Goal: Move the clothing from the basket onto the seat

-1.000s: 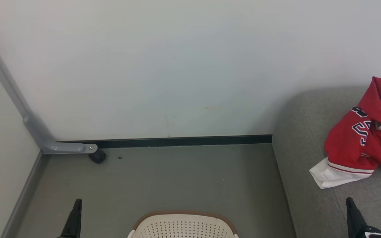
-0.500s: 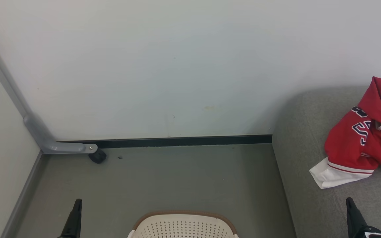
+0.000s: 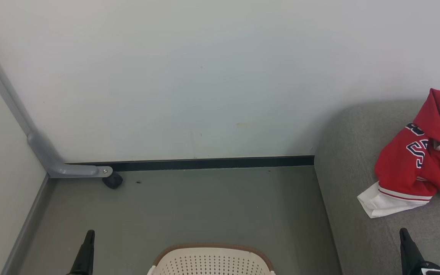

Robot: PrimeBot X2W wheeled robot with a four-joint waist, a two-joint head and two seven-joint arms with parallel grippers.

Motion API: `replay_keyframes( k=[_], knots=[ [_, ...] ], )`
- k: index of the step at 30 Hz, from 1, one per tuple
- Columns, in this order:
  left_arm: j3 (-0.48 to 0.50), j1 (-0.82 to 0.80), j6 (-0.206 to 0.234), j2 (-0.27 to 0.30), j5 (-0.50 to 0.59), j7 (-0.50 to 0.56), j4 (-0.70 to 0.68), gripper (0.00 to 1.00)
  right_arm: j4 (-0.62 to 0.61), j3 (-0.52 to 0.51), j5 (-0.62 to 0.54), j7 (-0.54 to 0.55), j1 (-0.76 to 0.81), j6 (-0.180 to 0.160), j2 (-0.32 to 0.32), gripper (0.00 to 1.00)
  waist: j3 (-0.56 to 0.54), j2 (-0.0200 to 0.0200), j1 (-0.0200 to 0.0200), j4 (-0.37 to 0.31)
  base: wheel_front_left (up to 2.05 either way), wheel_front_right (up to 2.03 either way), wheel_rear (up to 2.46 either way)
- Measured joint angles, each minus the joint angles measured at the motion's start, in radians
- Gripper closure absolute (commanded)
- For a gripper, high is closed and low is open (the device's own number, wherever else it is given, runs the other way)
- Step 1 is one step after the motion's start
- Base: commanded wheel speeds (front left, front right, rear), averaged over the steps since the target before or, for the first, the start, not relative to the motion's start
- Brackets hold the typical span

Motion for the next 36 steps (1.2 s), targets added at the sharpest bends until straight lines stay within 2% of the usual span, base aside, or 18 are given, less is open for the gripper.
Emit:
replay_keyframes(
  k=[36],
  knots=[
    [0.000,0.000,0.000,0.000,0.000,0.000,0.000,1.00,0.000,0.000,0.000,0.000,0.000,0.001,0.000,1.00,0.000,0.0000,0.0000,0.000,0.00,0.00,0.00]
  ],
)
